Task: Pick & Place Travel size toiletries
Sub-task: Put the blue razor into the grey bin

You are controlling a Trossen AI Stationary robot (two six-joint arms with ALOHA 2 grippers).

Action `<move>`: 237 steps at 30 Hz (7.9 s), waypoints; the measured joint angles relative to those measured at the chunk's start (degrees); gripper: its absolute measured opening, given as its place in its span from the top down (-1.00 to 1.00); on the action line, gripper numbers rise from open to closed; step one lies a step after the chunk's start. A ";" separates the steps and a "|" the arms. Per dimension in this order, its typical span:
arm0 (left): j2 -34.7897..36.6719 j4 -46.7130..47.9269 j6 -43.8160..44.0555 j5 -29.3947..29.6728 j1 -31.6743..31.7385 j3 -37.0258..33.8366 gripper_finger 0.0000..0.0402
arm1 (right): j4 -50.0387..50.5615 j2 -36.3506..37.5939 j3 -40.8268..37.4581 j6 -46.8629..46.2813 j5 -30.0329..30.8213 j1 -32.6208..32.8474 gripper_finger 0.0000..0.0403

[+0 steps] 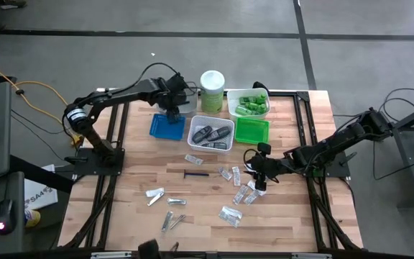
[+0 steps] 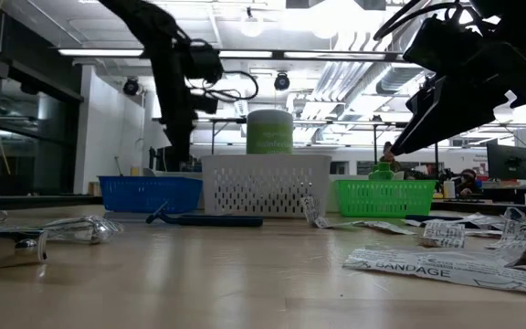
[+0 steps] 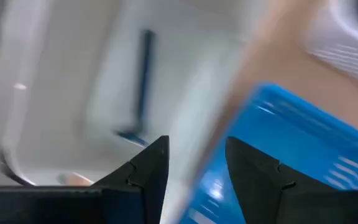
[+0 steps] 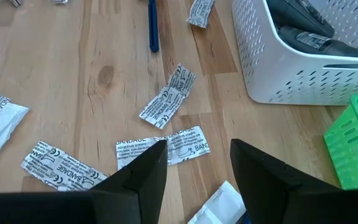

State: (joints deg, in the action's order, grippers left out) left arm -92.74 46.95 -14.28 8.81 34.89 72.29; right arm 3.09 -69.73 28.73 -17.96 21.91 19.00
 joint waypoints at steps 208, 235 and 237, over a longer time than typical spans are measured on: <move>56.87 -61.40 23.54 12.10 -38.31 -56.60 0.27 | 0.54 0.37 -0.02 -9.69 -5.46 -2.16 0.16; 56.99 -72.51 22.25 8.16 -38.31 -62.42 0.27 | 19.17 -4.87 -1.60 -43.44 3.56 0.17 0.16; 56.99 -72.49 22.25 8.16 -38.31 -62.42 0.27 | 19.06 -4.87 -1.62 -43.76 3.51 0.44 0.16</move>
State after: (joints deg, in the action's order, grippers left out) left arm -35.75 -25.54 7.97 16.97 -3.42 9.87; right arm 22.15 -74.61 27.11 -61.71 25.43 19.45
